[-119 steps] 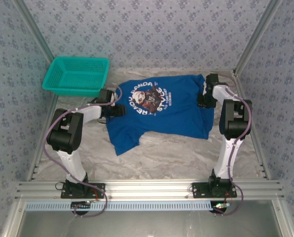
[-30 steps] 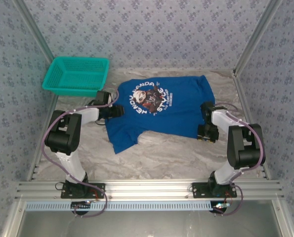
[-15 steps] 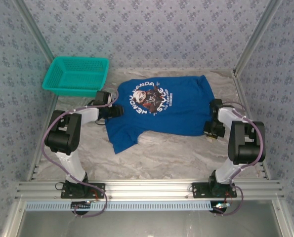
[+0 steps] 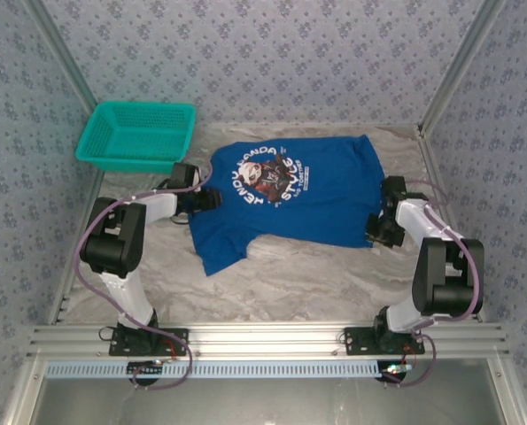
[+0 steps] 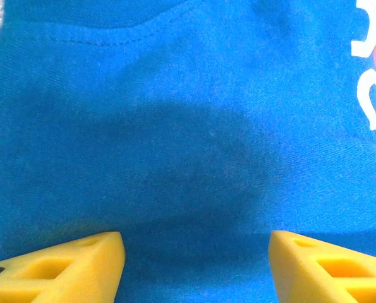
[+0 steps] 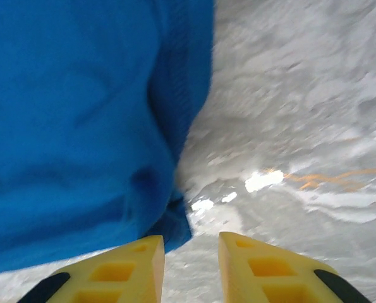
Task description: Fold the inside-out t-shirt
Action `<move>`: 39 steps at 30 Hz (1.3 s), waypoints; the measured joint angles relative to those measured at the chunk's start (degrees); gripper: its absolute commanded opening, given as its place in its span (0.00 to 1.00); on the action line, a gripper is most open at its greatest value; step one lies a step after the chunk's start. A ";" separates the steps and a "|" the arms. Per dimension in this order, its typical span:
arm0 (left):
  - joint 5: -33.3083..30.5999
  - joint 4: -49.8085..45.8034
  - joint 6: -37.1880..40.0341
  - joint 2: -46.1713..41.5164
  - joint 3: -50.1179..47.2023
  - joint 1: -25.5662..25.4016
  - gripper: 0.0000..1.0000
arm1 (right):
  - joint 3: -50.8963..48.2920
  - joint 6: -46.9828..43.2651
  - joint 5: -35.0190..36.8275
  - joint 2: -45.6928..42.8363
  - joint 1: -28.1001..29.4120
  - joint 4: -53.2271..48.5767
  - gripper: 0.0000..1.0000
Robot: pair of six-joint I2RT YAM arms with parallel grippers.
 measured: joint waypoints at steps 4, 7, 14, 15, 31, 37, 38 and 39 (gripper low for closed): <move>0.00 0.00 0.02 0.00 0.00 0.00 0.63 | -0.79 -0.02 -1.60 0.68 0.15 0.07 0.36; 0.00 0.00 0.02 0.00 0.00 0.00 0.63 | -0.79 0.00 -2.36 1.77 0.26 0.70 0.37; 0.00 0.07 0.02 0.00 -0.07 0.00 0.63 | -0.79 0.00 -3.06 3.15 1.14 1.95 0.38; 0.00 0.07 0.02 0.00 -0.07 0.00 0.63 | -0.76 -0.02 -2.78 3.69 1.25 2.08 0.38; -0.70 1.92 -2.14 0.20 -1.03 0.83 0.44 | 1.03 -0.20 6.01 6.80 -0.61 0.39 0.06; -0.20 3.56 -3.85 0.96 -1.20 1.49 0.35 | 2.43 -0.20 7.72 6.80 -1.81 -0.33 0.10; 0.00 3.89 -4.04 1.07 -1.16 1.51 0.35 | 2.89 -0.17 8.22 6.80 -1.88 -0.66 0.11; 0.02 4.07 -4.09 1.22 -1.09 1.53 0.34 | 3.28 -0.17 8.66 6.80 -1.97 -0.85 0.13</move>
